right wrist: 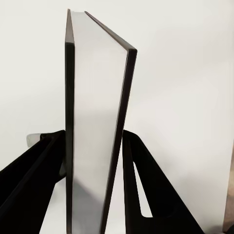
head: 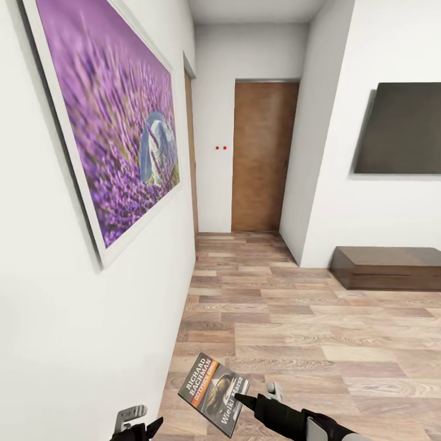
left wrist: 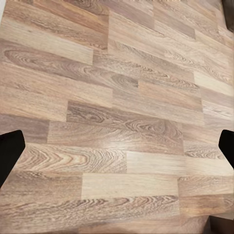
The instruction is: In the bedroom, move the book from the bed onto either nightstand, and place the two sandals side by side next to the bed.
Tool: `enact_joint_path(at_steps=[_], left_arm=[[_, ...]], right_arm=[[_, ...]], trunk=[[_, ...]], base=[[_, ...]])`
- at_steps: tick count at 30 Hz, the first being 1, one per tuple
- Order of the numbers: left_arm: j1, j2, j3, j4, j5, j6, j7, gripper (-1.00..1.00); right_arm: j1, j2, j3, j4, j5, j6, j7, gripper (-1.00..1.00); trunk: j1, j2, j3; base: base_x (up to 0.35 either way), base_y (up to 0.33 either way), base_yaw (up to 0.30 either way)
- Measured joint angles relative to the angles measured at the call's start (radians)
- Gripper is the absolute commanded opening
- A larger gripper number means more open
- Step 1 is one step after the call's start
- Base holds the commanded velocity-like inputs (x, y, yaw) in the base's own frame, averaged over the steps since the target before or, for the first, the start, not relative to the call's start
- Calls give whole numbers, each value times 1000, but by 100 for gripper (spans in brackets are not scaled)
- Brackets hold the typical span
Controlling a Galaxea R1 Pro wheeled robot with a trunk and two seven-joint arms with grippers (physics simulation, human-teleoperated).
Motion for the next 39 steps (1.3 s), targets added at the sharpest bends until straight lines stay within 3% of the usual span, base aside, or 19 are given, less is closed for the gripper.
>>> enact_joint_path(at_steps=[18,39], left_arm=[[0,0,0,0,0,0,-1,100],[0,0,0,0,0,0,-2,100]], right_arm=[[0,0,2,0,0,0,0,-100],[0,0,4,0,0,0,0,-100]], trunk=[[0,0,0],[-1,0,0]], base=[[15,0,-56],[306,0,-1]])
